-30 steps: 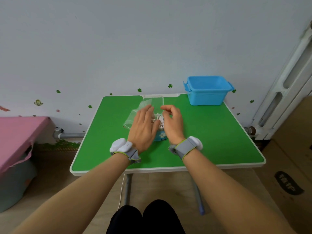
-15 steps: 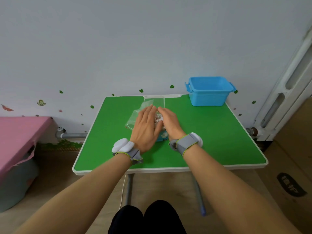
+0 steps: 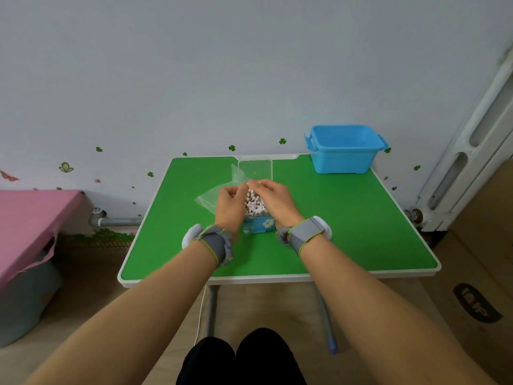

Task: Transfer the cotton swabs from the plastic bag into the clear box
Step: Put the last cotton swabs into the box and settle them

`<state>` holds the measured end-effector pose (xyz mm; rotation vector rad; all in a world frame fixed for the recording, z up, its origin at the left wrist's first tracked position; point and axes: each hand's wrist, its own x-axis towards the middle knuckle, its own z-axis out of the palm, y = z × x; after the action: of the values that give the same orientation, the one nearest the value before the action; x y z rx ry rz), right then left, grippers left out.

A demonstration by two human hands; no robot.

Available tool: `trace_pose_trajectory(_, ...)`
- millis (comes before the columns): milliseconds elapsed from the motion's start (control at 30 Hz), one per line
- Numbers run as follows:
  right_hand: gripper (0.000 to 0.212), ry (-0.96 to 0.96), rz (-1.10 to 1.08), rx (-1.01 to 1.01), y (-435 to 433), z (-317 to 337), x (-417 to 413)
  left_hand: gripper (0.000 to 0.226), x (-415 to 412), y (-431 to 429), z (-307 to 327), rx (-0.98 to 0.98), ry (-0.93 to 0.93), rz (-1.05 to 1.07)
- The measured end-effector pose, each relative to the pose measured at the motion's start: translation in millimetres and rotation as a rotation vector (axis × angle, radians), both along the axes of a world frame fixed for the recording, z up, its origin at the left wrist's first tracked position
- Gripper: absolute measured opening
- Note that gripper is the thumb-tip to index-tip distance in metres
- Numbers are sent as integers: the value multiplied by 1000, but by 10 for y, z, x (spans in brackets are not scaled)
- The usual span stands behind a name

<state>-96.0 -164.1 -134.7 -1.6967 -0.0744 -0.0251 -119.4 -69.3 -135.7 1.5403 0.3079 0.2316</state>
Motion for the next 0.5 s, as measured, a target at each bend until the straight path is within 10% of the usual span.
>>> trace_pose_trajectory(500,41,229,-3,170,-13,62,-39,47,-67,-48,24,-68,38,-73)
